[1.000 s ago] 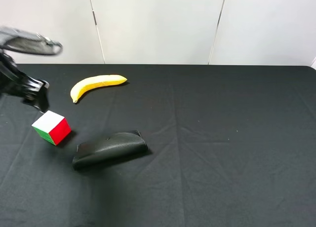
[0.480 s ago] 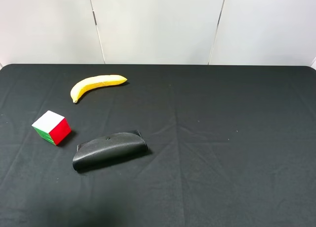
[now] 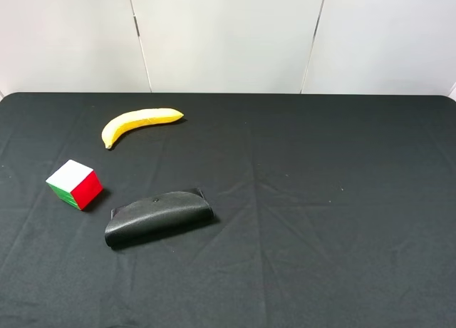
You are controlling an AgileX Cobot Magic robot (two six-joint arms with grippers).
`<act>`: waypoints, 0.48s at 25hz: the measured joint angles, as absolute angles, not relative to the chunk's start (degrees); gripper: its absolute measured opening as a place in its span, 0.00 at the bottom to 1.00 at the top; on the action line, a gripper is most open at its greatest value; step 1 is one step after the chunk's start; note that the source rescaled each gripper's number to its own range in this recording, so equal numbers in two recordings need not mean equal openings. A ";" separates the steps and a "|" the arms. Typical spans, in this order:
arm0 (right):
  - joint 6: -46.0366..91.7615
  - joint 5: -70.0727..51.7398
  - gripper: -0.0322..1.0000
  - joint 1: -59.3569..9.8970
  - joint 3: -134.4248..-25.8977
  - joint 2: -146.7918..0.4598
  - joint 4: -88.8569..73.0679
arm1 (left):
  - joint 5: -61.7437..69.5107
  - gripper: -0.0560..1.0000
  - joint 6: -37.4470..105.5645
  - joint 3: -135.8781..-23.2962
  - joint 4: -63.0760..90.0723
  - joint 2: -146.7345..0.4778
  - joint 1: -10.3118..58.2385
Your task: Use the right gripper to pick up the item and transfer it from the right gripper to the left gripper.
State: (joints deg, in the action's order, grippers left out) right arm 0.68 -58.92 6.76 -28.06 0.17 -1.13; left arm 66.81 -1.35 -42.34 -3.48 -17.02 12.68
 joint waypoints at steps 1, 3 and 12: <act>0.68 -58.92 1.00 6.76 -28.06 0.17 -1.13 | 66.81 1.00 -1.16 -41.09 -3.42 -14.15 12.68; 0.68 -58.92 1.00 6.76 -28.06 0.17 -1.13 | 66.81 1.00 -1.00 -39.24 -3.42 -9.19 12.68; 0.68 -58.92 1.00 6.76 -28.06 0.17 -1.13 | 66.75 1.00 -0.98 -34.28 -3.30 0.26 12.68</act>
